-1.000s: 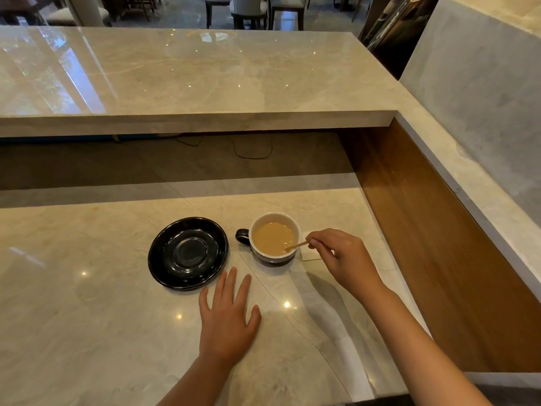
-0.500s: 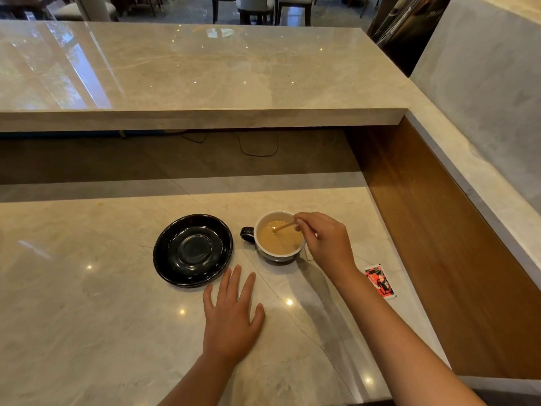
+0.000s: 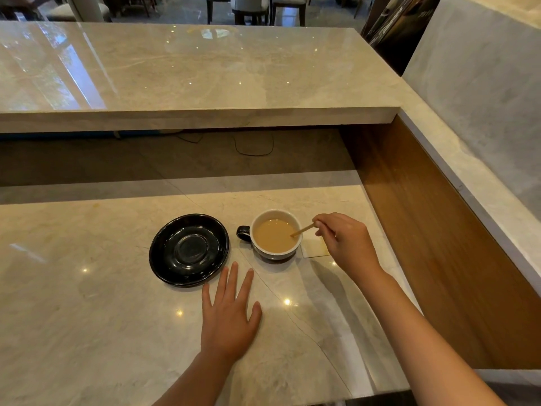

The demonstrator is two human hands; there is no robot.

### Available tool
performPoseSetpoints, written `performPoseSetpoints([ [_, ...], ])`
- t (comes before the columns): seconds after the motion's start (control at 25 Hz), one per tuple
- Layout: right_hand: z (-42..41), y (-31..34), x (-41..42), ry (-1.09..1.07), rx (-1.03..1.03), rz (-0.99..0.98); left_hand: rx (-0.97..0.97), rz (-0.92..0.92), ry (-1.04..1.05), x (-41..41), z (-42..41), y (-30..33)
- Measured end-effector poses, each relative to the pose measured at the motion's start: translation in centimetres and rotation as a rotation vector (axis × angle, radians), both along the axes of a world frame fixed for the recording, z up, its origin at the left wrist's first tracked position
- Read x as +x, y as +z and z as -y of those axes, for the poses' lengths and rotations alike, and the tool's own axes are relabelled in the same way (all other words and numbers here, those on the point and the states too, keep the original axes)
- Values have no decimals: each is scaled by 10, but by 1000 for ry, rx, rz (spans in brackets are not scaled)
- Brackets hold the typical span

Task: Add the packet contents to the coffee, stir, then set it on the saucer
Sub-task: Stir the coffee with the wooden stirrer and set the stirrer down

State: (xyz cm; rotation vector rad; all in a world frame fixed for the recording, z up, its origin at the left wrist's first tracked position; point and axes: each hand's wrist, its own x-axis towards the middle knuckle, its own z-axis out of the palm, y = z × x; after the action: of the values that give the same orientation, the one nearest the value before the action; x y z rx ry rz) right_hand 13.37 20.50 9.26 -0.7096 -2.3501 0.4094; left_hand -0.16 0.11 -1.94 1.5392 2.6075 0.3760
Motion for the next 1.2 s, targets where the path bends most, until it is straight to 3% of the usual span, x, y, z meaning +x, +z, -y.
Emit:
performPoseSetpoints([
  [0.36,34,-13,-18,67,-166,-122,-17,-13,9,0,-1,-2],
  [0.76,21,-17,-31,-32,-59,-143,-12,-12,18,0,-1,-3],
  [1.0,15,-13,-8,-16,81,-9,-6,-15,9,0,-1,-3],
  [1.2,21,-7,-1,23,-41,-15,-7,-20,8,-1,-2,-4],
])
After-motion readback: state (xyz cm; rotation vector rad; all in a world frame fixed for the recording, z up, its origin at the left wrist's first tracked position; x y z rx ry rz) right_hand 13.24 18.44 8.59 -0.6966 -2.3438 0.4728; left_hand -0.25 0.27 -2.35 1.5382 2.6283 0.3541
